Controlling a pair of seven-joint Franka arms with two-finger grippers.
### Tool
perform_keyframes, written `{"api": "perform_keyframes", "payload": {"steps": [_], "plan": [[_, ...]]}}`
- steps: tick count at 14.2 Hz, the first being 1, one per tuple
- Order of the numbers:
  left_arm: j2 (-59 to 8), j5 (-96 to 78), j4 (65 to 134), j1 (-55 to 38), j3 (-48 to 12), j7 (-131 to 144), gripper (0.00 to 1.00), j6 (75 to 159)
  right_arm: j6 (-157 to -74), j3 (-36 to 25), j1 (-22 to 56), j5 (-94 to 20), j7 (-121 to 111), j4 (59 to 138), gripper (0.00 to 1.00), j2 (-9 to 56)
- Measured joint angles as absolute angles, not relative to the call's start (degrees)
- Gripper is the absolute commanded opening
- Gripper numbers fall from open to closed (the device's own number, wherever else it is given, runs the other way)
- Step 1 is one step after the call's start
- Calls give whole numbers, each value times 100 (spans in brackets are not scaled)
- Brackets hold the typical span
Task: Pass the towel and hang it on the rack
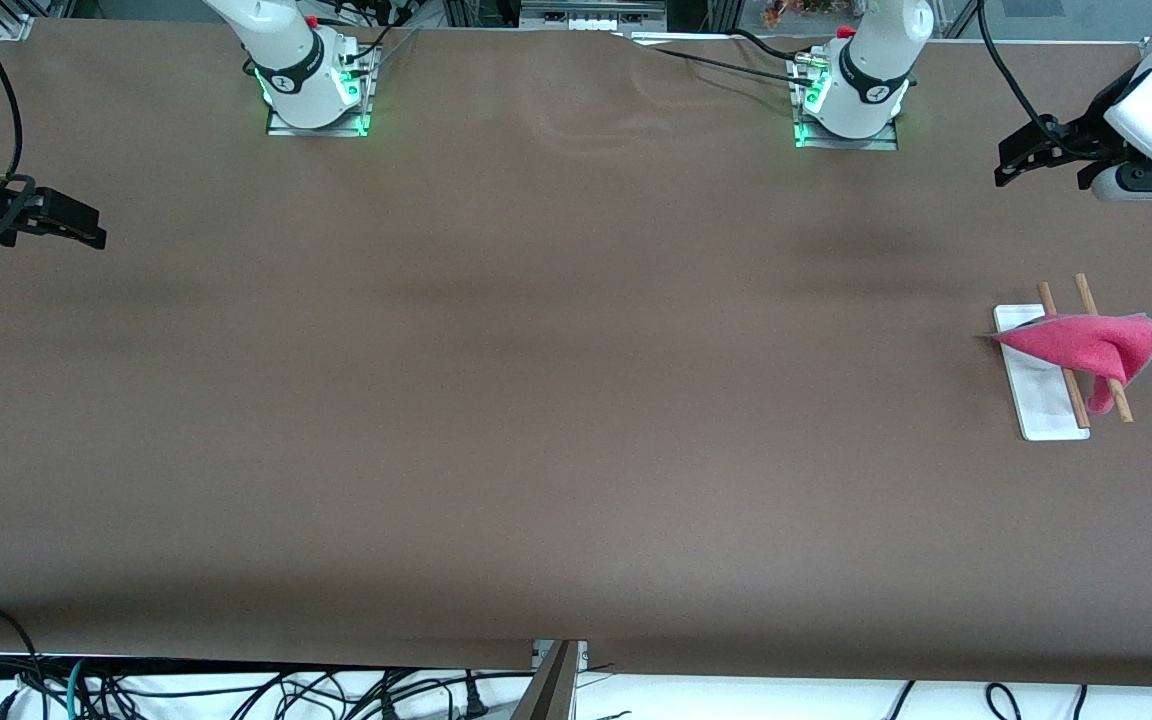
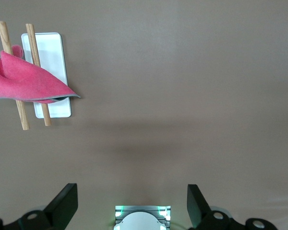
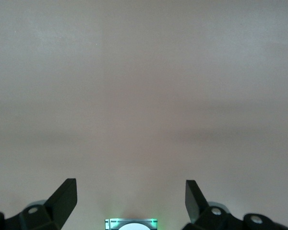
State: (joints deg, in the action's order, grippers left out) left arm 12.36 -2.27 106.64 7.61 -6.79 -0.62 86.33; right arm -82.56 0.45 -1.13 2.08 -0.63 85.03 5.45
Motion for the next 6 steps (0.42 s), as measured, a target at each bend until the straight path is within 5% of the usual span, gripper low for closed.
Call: {"api": "perform_keyframes", "payload": {"steps": [6], "plan": [[1236, -227, 10664, 761, -683, -61, 100, 8577, -8258, 45, -113, 207, -63, 8503, 100, 545]]}}
